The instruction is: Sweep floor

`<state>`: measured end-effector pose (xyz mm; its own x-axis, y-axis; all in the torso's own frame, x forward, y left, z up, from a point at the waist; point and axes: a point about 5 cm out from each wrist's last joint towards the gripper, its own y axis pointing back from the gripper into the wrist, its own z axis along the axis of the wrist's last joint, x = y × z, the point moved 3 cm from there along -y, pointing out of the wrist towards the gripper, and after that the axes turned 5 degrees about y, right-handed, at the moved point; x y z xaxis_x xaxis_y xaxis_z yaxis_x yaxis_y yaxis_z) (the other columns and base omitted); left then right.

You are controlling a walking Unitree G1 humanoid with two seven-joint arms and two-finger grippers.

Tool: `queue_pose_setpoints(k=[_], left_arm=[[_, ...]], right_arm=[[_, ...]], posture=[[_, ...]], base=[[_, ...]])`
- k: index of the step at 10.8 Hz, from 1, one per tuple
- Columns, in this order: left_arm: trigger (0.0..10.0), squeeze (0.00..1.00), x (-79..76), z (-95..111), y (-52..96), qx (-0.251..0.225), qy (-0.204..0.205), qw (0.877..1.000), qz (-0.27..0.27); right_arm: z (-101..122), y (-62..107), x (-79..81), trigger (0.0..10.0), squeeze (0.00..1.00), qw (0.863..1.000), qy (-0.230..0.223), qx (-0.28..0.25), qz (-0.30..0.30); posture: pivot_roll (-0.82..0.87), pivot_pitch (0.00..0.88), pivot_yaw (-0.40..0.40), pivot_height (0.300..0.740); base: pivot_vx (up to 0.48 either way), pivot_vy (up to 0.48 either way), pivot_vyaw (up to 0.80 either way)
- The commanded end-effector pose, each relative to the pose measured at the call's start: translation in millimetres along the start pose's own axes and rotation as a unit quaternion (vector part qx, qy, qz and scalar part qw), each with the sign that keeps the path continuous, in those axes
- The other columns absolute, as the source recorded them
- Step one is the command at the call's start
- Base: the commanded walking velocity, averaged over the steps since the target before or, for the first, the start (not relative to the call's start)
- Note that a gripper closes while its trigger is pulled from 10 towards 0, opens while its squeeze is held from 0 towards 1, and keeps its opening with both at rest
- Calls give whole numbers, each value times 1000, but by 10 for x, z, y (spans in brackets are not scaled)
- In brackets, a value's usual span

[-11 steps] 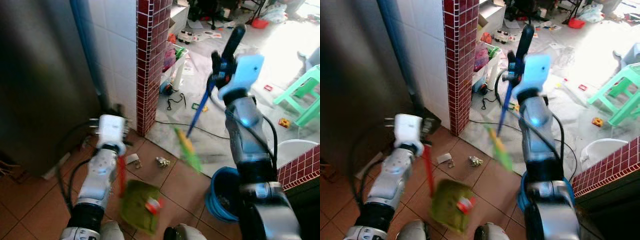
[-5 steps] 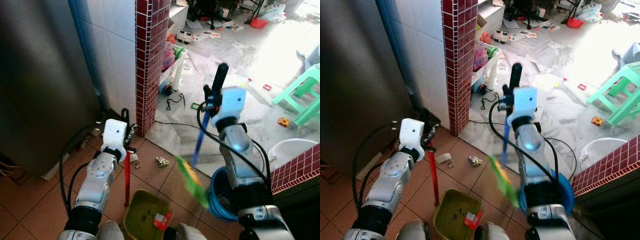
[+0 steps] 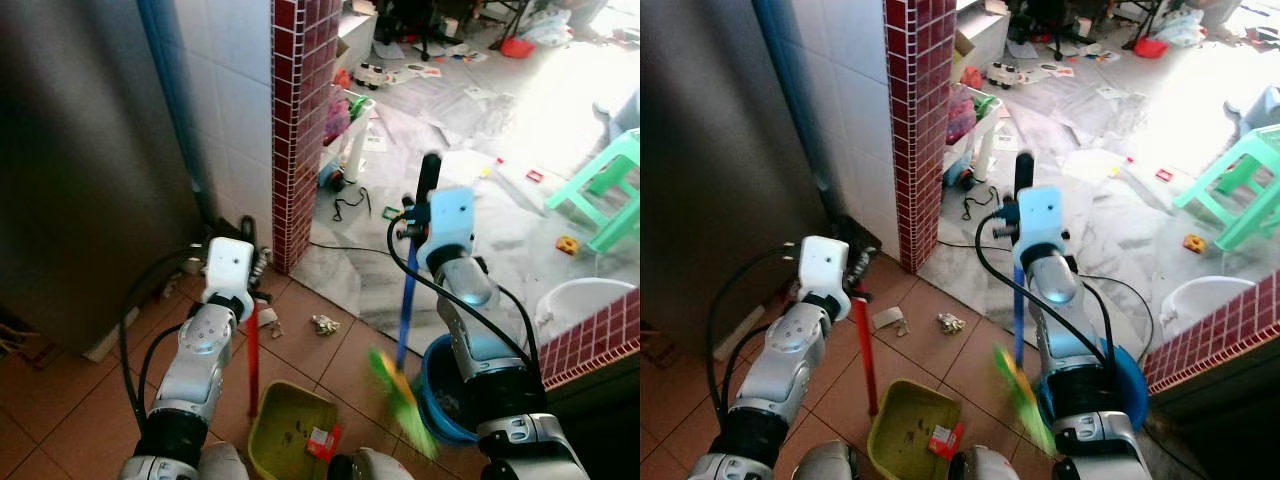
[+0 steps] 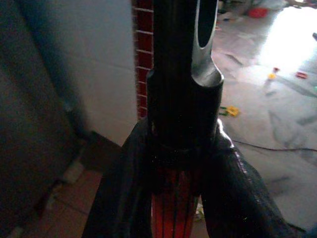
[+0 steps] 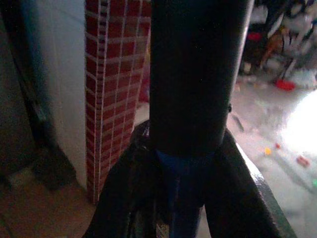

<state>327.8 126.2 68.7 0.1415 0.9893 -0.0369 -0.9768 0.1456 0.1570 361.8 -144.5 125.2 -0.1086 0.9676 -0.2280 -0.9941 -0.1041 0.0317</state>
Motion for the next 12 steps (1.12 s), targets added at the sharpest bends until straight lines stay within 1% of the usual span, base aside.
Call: queue_pose_setpoints(k=[1,2,3,4,5,6,8,9,12], left_arm=[[10000,0,54,64,-32,-11,-7,1000,22],[10000,0,113,63,-38,-12,1,999,48],[10000,0,152,63,-50,-11,13,997,74],[10000,0,170,54,-56,-11,15,997,81],[10000,0,180,50,-55,-13,21,996,89],[10000,0,191,90,-57,-28,43,994,96],[10000,0,177,135,-75,-47,63,993,90],[10000,0,176,156,-100,-61,81,991,91],[10000,0,159,217,-158,-81,84,989,89]], right_arm=[[-103,13,-18,10000,0,999,-7,33,-5],[-191,24,21,10000,0,998,-24,63,-3],[-241,33,96,10000,0,993,-67,92,0],[-228,32,145,10000,0,990,-97,98,3],[-174,20,182,10000,0,986,-141,90,6],[-103,0,202,10000,0,981,-173,82,13],[61,-44,177,10000,0,974,-220,49,17],[190,-75,127,10000,0,968,-251,23,16],[372,-173,-29,10000,0,957,-290,0,10]], posture=[[-47,5,-55,740],[-47,6,-58,740],[-48,8,-59,740],[-48,8,-59,740],[-48,8,-59,740],[-54,9,-57,740],[-58,8,-56,740],[-68,6,-59,740],[-80,2,-61,740]], base=[[0,0,0],[0,0,0],[0,0,0],[0,0,0],[0,0,0],[0,0,0],[0,0,0],[0,0,0],[0,0,0]])
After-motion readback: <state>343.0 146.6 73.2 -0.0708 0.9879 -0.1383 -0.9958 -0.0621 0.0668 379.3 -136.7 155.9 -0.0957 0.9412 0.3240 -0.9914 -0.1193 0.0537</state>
